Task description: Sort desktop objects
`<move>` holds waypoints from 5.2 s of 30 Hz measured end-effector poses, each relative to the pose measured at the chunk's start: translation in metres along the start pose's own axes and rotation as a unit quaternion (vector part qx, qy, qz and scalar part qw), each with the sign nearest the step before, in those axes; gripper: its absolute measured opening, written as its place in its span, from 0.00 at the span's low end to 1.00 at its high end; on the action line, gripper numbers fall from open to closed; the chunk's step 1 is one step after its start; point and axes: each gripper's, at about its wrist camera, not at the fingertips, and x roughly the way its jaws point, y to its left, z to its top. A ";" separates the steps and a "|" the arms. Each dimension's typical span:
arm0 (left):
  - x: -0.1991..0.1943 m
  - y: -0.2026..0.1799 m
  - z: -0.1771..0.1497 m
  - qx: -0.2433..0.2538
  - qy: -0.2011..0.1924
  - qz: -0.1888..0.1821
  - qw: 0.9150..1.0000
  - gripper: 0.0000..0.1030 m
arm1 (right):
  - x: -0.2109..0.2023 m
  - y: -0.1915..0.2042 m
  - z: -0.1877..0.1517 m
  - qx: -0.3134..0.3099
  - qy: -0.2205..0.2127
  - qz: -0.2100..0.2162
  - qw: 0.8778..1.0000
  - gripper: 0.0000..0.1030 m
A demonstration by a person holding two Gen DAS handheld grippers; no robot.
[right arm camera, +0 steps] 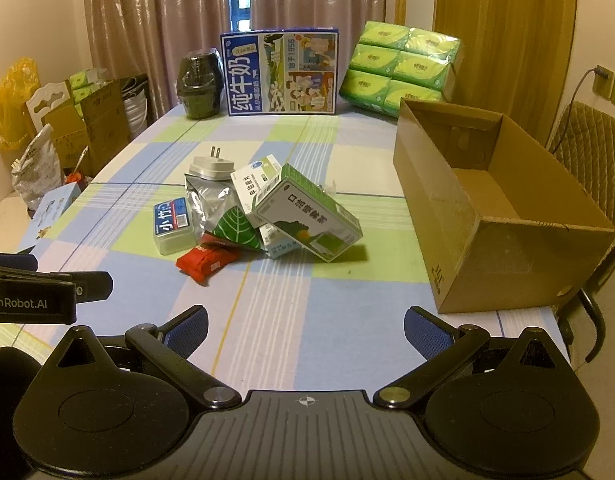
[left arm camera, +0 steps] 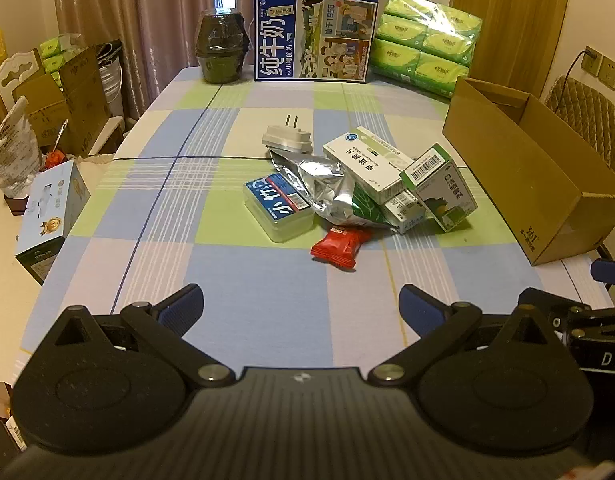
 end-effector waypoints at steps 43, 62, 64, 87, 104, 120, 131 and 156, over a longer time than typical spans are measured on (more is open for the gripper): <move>0.005 0.005 0.005 0.024 0.036 -0.013 0.999 0.99 | 0.004 -0.008 0.003 0.014 0.018 0.010 1.000 0.98; 0.030 0.006 0.032 0.074 0.016 -0.041 0.996 0.99 | 0.007 -0.028 0.022 0.003 -0.001 0.024 1.000 0.98; 0.034 0.006 0.034 0.077 0.014 -0.040 0.996 0.99 | 0.012 -0.027 0.024 -0.006 -0.004 0.029 1.000 0.98; 0.124 0.000 0.035 0.121 0.000 -0.087 0.989 0.91 | 0.121 0.005 0.016 -0.278 -0.081 -0.029 0.957 0.98; 0.167 -0.011 0.037 0.145 0.025 -0.115 0.982 0.54 | 0.171 0.016 0.014 -0.377 -0.087 -0.032 0.922 0.84; 0.176 -0.018 0.039 0.134 0.029 -0.124 0.983 0.46 | 0.182 0.024 0.010 -0.412 -0.106 -0.056 0.903 0.60; 0.179 -0.017 0.039 0.130 0.027 -0.120 0.984 0.35 | 0.178 0.025 0.013 -0.399 -0.112 -0.056 0.908 0.53; 0.145 -0.009 0.032 0.103 0.028 -0.095 0.990 0.25 | 0.145 0.020 0.015 -0.317 -0.116 -0.040 0.941 0.52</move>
